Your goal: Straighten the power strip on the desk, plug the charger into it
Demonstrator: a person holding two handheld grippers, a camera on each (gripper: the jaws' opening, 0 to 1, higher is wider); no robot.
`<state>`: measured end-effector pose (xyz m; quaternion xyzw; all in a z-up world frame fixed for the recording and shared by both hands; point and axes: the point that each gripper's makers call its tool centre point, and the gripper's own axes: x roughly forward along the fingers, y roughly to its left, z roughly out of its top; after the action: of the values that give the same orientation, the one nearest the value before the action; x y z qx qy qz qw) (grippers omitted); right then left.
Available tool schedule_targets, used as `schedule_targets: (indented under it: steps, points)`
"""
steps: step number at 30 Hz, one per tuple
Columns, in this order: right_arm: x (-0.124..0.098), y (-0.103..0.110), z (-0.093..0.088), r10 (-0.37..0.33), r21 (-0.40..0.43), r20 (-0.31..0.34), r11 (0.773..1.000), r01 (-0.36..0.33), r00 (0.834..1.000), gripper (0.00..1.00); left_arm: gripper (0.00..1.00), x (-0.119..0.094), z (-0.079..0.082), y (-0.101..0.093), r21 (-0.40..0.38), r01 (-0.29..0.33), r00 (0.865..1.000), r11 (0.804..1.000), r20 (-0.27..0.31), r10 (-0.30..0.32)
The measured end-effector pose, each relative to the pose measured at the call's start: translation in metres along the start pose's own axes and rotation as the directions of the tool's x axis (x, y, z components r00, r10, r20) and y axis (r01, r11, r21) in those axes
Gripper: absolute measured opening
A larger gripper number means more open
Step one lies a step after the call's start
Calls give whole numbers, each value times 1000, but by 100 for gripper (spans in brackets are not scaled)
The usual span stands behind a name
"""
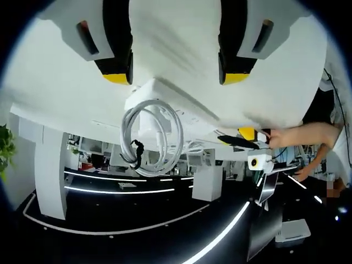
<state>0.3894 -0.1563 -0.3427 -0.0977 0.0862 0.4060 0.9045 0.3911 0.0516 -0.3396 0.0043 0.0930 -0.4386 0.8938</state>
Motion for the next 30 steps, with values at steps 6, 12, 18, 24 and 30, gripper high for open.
schedule_targets:
  steps: [6, 12, 18, 24, 30]
  points:
    - [-5, 0, 2, -15, 52, -6, 999, 15, 1000, 62, 60, -2, 3, 3, -28, -5, 1000, 1000, 3, 5]
    - [-16, 1, 9, -32, 54, -20, 998, 33, 999, 62, 61, -5, 1, -5, -55, -3, 999, 998, -34, 1]
    - [-22, 2, 37, -32, 47, -8, 998, 32, 999, 62, 63, -12, 17, -6, -56, -12, 998, 998, -56, 9]
    - [-27, 11, 46, -25, 80, -86, 996, 32, 996, 63, 63, -19, 40, -5, -51, -18, 998, 999, -58, 15]
    - [-36, 11, 52, -35, 82, -111, 996, 45, 993, 63, 63, -26, 44, -6, -68, -31, 996, 997, -84, 25]
